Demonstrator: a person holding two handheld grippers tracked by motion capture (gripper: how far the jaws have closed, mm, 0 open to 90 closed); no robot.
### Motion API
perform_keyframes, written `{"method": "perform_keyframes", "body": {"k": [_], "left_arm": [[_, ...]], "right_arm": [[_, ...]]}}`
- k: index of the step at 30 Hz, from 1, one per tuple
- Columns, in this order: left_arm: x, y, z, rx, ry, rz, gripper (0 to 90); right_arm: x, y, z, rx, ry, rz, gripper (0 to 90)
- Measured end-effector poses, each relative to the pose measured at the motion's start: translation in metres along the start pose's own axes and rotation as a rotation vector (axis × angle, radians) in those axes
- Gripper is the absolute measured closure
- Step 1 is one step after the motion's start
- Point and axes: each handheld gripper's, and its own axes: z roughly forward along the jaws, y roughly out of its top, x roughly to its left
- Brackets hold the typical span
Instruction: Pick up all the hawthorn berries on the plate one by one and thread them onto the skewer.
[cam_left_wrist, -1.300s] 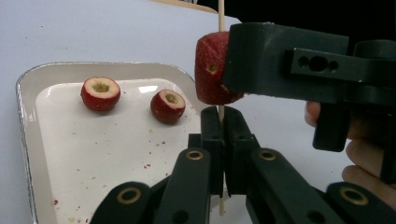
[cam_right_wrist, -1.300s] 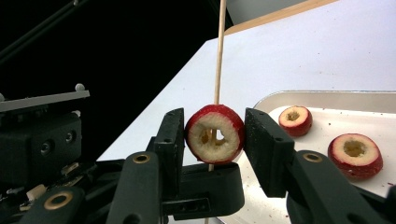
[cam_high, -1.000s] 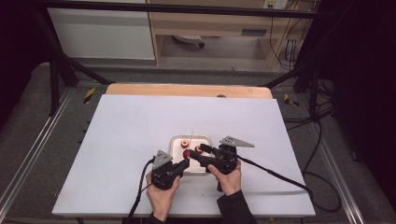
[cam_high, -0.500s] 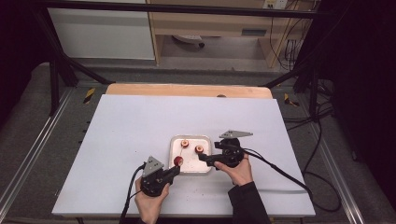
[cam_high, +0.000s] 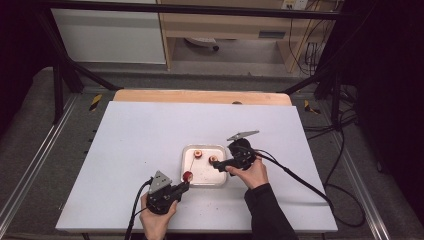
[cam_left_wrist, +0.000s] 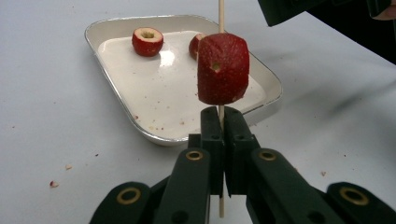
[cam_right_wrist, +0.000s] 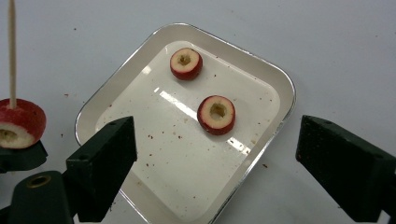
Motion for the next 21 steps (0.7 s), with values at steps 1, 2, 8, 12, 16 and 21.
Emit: {"method": "perform_keyframes", "body": {"k": [1, 2, 8, 12, 16, 21], "left_arm": [[0.001, 0.0, 0.0, 0.0, 0.001, -0.001, 88.3], [0.001, 0.0, -0.001, 0.0, 0.001, 0.0, 88.3], [0.004, -0.003, -0.003, 0.002, 0.006, -0.004, 88.3], [0.006, -0.003, -0.004, 0.003, 0.007, -0.005, 88.3], [0.006, -0.004, -0.004, 0.003, 0.004, -0.007, 88.3], [0.006, -0.004, -0.004, 0.004, 0.001, -0.006, 88.3]], "right_arm": [[0.001, 0.002, 0.002, 0.012, -0.007, 0.001, 13.8], [0.002, 0.004, 0.004, 0.019, -0.011, 0.005, 14.9], [0.006, 0.016, 0.016, 0.078, -0.024, 0.03, 20.7], [0.007, 0.022, 0.023, 0.113, -0.039, 0.037, 24.5], [0.007, 0.027, 0.029, 0.148, -0.051, 0.041, 29.2], [0.009, 0.031, 0.034, 0.182, -0.043, 0.077, 36.1]]}}
